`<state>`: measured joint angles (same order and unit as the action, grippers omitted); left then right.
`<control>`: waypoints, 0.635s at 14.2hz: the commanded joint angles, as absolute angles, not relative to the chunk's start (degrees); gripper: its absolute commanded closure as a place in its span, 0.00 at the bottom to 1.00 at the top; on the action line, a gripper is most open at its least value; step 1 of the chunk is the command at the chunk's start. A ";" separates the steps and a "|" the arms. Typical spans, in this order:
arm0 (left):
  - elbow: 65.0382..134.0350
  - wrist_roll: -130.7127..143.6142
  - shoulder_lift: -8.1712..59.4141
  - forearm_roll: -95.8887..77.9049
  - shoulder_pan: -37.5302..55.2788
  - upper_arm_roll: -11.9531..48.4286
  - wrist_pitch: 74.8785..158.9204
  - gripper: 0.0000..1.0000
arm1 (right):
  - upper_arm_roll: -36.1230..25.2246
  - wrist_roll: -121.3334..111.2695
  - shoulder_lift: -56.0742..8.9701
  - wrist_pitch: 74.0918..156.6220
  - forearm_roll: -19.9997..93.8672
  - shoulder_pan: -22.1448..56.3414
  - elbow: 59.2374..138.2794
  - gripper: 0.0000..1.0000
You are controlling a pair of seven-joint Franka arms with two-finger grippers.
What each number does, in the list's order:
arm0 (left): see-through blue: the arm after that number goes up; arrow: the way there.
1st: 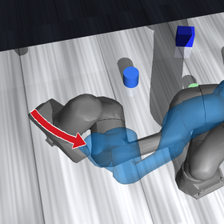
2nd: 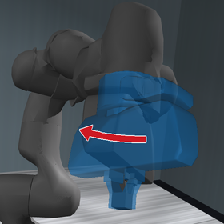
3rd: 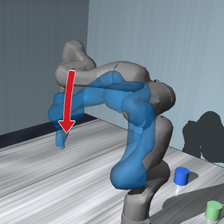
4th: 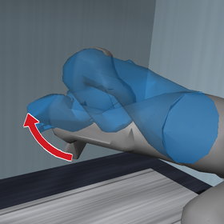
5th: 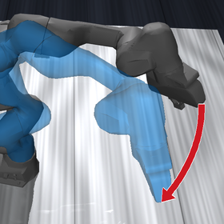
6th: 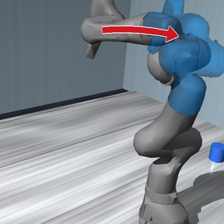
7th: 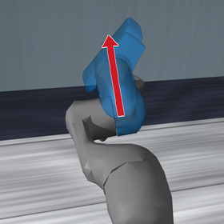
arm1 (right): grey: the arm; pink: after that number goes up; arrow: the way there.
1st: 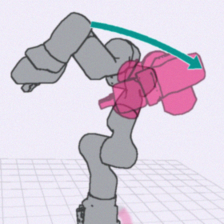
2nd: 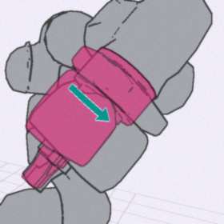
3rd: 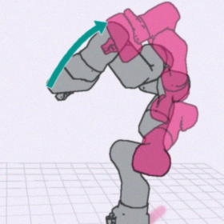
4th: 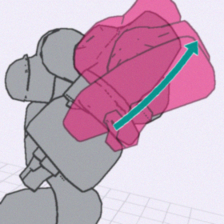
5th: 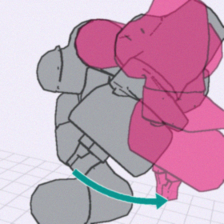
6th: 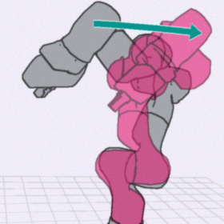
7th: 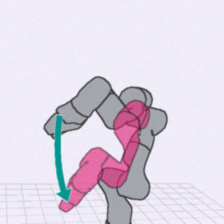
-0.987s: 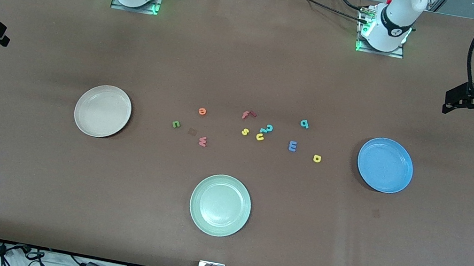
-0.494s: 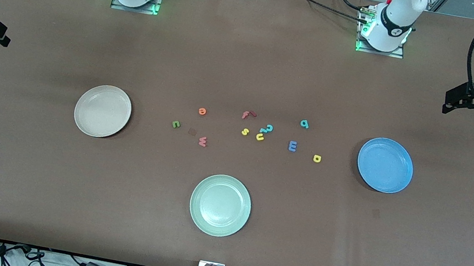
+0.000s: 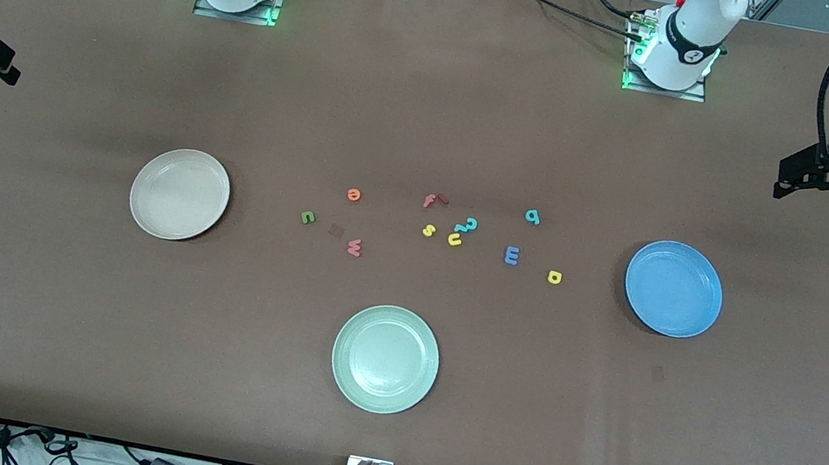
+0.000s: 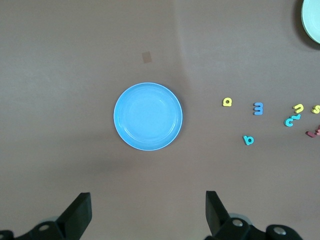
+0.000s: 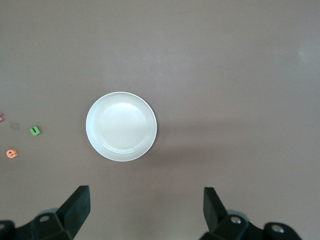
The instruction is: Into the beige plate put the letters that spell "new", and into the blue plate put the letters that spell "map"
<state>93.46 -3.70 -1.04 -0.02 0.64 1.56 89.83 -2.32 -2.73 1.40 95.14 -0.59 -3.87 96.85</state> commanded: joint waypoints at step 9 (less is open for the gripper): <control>92.29 -4.31 -0.62 -0.62 0.70 1.41 89.03 0.00 | -1.05 -3.16 -4.82 97.03 -0.53 0.51 97.56 0.00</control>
<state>93.46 -3.70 -1.03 -0.02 0.64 1.56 89.83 -1.22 -3.02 -2.86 96.02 -0.55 -1.53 97.27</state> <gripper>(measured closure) 0.000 0.000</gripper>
